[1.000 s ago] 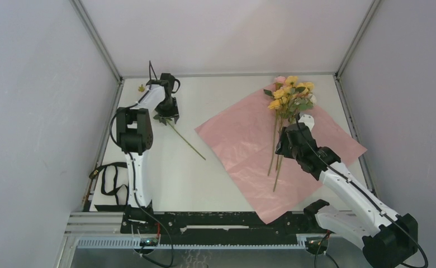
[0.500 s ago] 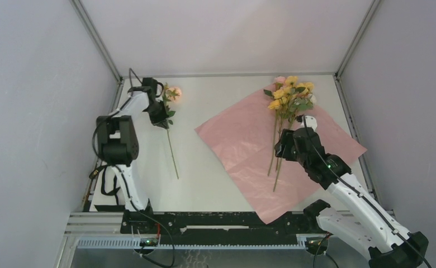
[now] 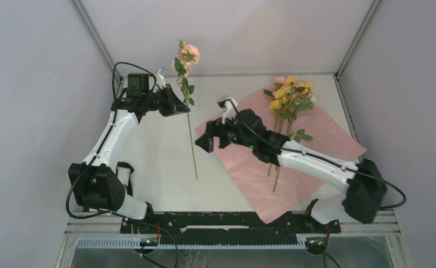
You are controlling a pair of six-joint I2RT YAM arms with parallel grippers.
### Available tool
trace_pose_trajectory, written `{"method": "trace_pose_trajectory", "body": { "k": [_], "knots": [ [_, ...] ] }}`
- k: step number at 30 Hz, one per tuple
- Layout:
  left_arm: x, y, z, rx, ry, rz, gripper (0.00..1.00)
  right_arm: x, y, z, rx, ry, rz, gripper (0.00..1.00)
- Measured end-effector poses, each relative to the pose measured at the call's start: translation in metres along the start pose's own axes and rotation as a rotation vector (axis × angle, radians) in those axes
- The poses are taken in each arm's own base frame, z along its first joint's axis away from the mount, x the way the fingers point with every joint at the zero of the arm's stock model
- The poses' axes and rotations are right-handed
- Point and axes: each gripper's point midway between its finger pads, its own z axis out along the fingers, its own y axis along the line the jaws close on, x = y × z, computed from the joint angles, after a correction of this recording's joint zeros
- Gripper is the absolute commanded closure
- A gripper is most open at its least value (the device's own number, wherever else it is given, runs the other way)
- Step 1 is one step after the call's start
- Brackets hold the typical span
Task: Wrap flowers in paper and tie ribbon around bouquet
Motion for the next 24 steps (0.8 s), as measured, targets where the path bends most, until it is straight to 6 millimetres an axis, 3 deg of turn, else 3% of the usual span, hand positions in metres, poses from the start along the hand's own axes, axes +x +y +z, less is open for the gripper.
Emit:
{"method": "trace_pose_trajectory", "body": {
  "k": [3,5,9,10,11,13,15,18,24],
  "knots": [
    [0.018,-0.015,0.004,0.058,0.044,-0.013,1.0,-0.019,0.014,0.037,-0.05,-0.027,0.003,0.09],
    [0.024,-0.02,0.005,0.081,0.053,-0.019,1.0,-0.023,0.016,0.057,-0.061,-0.031,0.013,0.18],
    [0.031,-0.033,-0.001,0.123,0.051,-0.019,1.0,-0.014,0.001,0.083,-0.027,-0.001,0.065,0.96],
    [0.031,-0.037,-0.002,0.134,0.047,-0.014,1.0,-0.009,-0.005,0.087,-0.014,0.013,0.091,1.0],
    [0.031,-0.039,-0.003,0.141,0.04,-0.004,0.95,-0.005,-0.01,0.089,-0.004,0.027,0.113,1.0],
    [0.031,-0.04,-0.003,0.139,0.026,0.015,0.57,-0.003,-0.02,0.09,0.018,0.038,0.149,1.0],
    [0.031,-0.039,0.0,0.135,0.026,0.026,0.41,-0.005,-0.028,0.087,0.043,0.037,0.164,1.0],
    [0.039,-0.032,0.009,0.104,0.057,0.022,0.34,-0.006,-0.059,0.071,0.147,0.046,0.19,1.0],
    [0.07,0.024,0.058,-0.071,0.199,-0.091,0.28,-0.002,-0.177,-0.014,0.56,0.051,0.25,1.0]
  ]
}}
